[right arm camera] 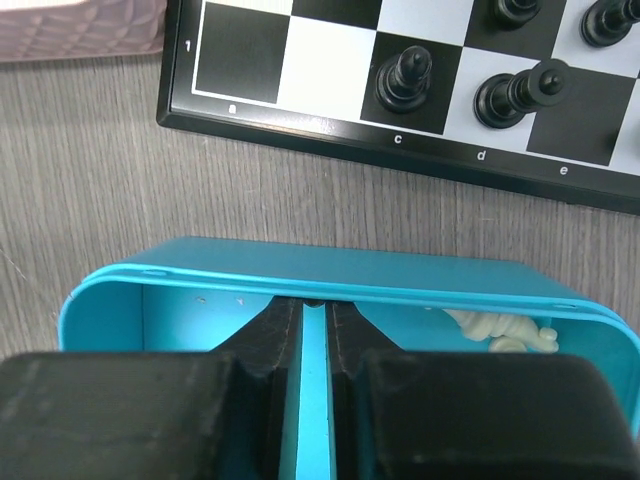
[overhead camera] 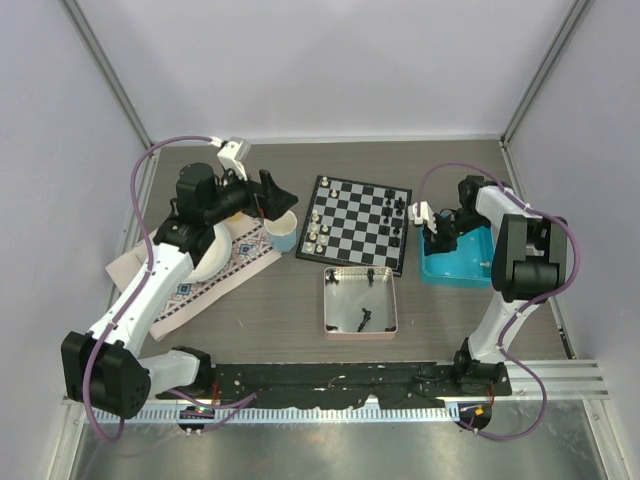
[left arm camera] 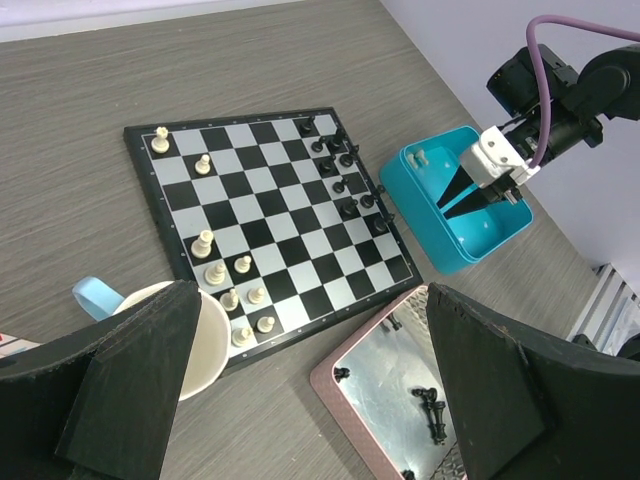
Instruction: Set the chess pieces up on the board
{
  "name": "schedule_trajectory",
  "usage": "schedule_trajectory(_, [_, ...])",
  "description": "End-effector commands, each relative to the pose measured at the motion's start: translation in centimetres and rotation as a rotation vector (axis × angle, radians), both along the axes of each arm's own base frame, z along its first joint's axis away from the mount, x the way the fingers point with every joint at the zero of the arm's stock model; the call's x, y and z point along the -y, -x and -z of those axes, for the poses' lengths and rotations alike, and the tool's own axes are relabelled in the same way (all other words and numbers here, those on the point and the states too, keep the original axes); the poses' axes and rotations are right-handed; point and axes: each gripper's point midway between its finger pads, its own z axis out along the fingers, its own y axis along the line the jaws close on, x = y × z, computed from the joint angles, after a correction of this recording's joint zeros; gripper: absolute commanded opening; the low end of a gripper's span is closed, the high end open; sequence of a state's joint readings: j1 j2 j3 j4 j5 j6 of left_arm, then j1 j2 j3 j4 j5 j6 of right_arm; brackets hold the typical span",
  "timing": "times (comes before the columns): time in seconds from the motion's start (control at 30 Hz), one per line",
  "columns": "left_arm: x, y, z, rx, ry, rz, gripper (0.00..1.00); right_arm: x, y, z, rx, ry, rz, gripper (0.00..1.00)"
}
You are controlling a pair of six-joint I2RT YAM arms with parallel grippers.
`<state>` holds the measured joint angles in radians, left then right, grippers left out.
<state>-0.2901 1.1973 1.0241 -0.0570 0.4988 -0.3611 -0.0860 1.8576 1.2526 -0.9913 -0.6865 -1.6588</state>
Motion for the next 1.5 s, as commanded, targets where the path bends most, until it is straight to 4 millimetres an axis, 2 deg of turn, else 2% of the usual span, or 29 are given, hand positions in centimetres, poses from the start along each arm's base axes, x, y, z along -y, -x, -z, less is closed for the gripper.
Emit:
schedule_trajectory(0.0, [0.3,0.6,-2.4,0.056,0.031,0.025,1.0,-0.9,0.2,-0.8,-0.004,-0.044,0.013,0.09])
schedule_trajectory(0.17, [0.5,1.0,-2.5,0.051,0.036,0.046,1.0,0.6,-0.1,-1.3,0.005,-0.014,0.08,0.01])
schedule_trajectory(0.4, [0.7,1.2,-2.2,0.041,0.038,0.063,1.0,4.4,-1.1,-2.0,0.039,0.023,0.232,0.01])
schedule_trajectory(0.63, [1.2,0.9,-2.6,0.035,0.053,0.082,1.0,4.7,-1.2,-1.6,0.032,-0.001,0.299,0.01])
schedule_trajectory(0.77, [1.5,0.7,-2.8,0.03,0.061,0.096,1.0,5.2,-2.7,-1.6,0.051,0.0,0.407,0.01])
schedule_trajectory(0.8, [1.6,0.8,-2.8,0.024,0.065,0.102,1.0,5.2,-2.7,-1.6,0.052,-0.001,0.424,0.02])
schedule_trajectory(0.97, [2.4,1.2,-2.5,0.02,0.062,0.131,0.99,5.9,-4.2,-1.9,0.092,-0.009,0.548,0.26])
schedule_trajectory(1.0, [2.8,1.5,-2.5,0.026,0.058,0.144,1.0,5.9,-4.1,-2.0,0.077,-0.017,0.595,0.29])
schedule_trajectory(1.03, [3.1,1.6,-2.6,0.039,0.049,0.153,1.0,5.9,-4.3,-2.2,0.082,-0.024,0.611,0.38])
schedule_trajectory(1.2, [5.5,2.5,-2.3,0.073,-0.009,0.2,1.0,5.3,-4.8,-4.5,0.062,-0.096,0.71,0.53])
schedule_trajectory(1.23, [5.9,2.6,-2.2,0.081,-0.028,0.209,1.0,5.3,-5.0,-5.2,0.064,-0.108,0.732,0.54])
schedule_trajectory(1.27, [7.0,2.8,-1.2,0.057,-0.049,0.224,0.99,5.2,-4.9,-5.7,0.053,-0.115,0.745,0.54])
schedule_trajectory(1.33, [8.4,3.0,-1.3,0.053,-0.059,0.243,1.0,5.1,-5.1,-7.2,0.032,-0.144,0.803,0.56])
schedule_trajectory(1.37, [9.8,3.7,-0.8,0.026,-0.061,0.271,1.0,5.1,-5.0,-7.7,0.01,-0.153,0.835,0.56])
schedule_trajectory(1.43, [11.9,3.4,0.3,-0.021,-0.069,0.285,1.0,5.4,-5.2,-9.2,-0.04,-0.191,0.941,0.56])
schedule_trajectory(1.47, [13.6,4.4,0.5,-0.05,-0.057,0.313,0.98,5.7,-5.3,-10.1,-0.047,-0.216,0.99,0.56])
